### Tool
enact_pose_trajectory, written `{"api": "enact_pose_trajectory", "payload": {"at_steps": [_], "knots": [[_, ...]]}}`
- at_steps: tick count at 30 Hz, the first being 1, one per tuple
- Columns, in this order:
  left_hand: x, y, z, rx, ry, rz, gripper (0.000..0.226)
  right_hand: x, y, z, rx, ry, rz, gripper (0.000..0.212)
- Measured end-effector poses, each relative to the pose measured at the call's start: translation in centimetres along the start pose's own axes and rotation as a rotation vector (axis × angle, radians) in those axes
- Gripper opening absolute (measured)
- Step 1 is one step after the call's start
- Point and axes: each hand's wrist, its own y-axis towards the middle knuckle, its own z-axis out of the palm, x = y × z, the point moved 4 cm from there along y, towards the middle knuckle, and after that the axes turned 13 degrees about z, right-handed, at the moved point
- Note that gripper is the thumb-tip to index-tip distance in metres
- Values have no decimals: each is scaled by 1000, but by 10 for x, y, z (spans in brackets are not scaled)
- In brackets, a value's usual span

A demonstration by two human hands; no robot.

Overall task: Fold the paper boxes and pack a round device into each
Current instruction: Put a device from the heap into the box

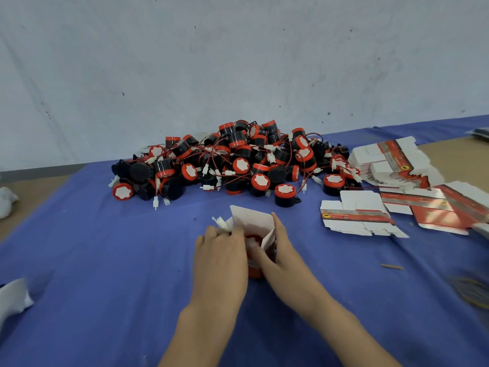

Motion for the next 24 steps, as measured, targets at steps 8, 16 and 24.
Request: {"api": "enact_pose_trajectory", "payload": {"at_steps": [8,16,24], "knots": [[7,-5,-9,-280,-377,-24,27,7,-5,5,-170,83,-17,58],[13,-3,-16,-410,-630,-79,24,5,-8,2,-192,104,-8,31],[15,-11,-31,-504,-499,132,16,5,-7,-1,-181,129,31,38]]}}
